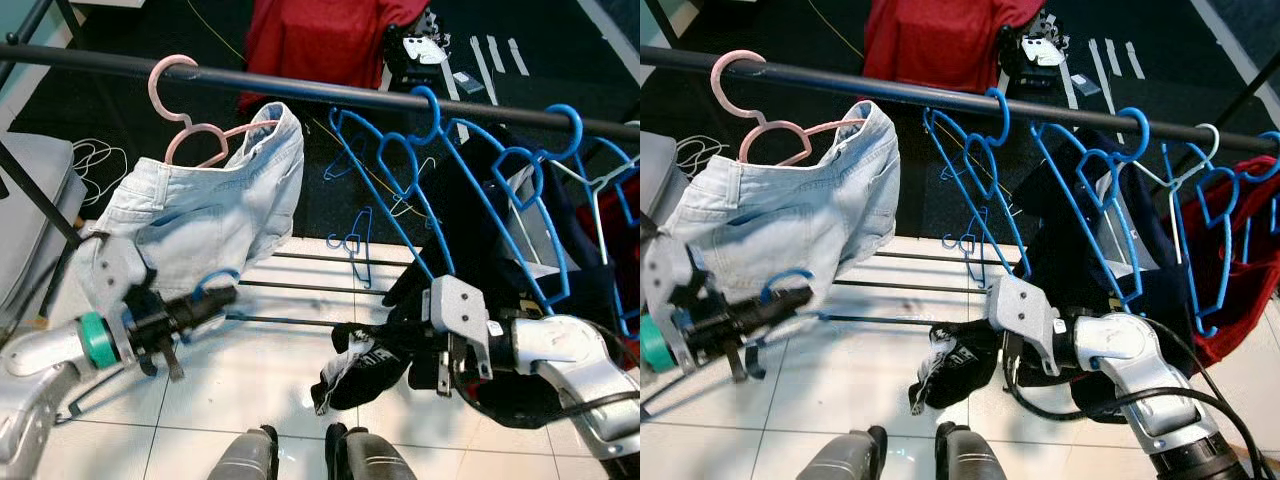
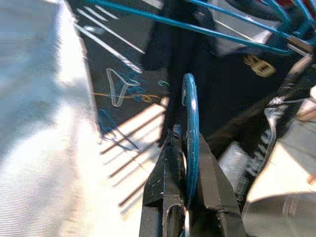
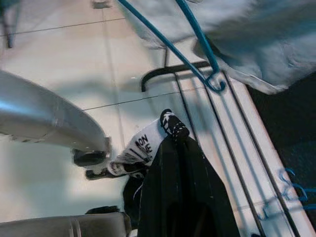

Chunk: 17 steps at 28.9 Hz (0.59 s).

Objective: Hang hanger

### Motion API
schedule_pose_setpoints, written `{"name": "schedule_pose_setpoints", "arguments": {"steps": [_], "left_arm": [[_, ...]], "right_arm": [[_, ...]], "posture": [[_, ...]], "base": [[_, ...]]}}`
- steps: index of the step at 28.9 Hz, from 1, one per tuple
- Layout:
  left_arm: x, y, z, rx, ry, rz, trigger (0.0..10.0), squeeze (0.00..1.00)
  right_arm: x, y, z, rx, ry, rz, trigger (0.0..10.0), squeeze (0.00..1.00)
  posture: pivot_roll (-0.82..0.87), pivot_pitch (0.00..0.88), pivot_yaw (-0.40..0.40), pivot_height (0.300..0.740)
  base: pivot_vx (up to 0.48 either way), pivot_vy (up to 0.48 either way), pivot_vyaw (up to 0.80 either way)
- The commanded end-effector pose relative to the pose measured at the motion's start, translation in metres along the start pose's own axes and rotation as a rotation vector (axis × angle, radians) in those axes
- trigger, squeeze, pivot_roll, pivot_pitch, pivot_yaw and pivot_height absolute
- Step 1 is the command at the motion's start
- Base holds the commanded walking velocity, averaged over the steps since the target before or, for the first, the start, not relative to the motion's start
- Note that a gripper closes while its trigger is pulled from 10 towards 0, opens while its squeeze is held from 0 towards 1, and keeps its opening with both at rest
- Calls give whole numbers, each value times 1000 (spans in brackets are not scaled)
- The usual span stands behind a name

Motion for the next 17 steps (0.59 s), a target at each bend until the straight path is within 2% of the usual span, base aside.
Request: {"name": "schedule_pose_setpoints", "arguments": {"steps": [1,4,6,9,12,14,15,17], "left_arm": [[0,-2,-5,-17,-4,7,10000,0],[-5,-2,-2,-25,30,27,10000,0],[0,1,-3,-41,54,5,10000,0],[11,7,-3,-22,21,-34,10000,0],[15,12,4,26,-6,-38,10000,0],[15,12,7,42,-17,-43,10000,0],[20,14,9,60,-34,-75,10000,0],[24,14,9,61,-36,-93,10000,0]], "right_arm": [[0,-1,-5,-8,25,-4,10000,0],[1,-5,-19,-41,67,-31,10000,0],[4,-8,-30,-61,106,-71,10000,0],[26,-6,-39,-54,175,-242,10000,0],[42,1,-48,-67,232,-367,10000,0],[45,3,-50,-76,239,-397,10000,0],[51,7,-51,-58,261,-442,10000,0],[53,10,-50,-32,278,-451,10000,0]], "posture": [[-68,147,-32,740],[-68,148,-28,740],[-70,148,-27,740],[-73,150,-24,740],[-70,148,-23,740],[-70,148,-23,740],[-64,148,-23,740],[-63,148,-22,740]], "base": [[0,0,0],[0,0,0],[0,0,0],[0,0,0],[0,0,0],[0,0,0],[0,0,0],[0,0,0]]}}
Point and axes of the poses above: a point about 5 cm out from each wrist's last joint towards the gripper, its own y axis pointing out of the wrist towards the gripper, its own z axis along the axis of the wrist's last joint, x = y × z, the point moved 3 cm from there along y, pointing out of the wrist towards the gripper, and after that the axes turned 6 degrees about y, right-handed, at the moved point
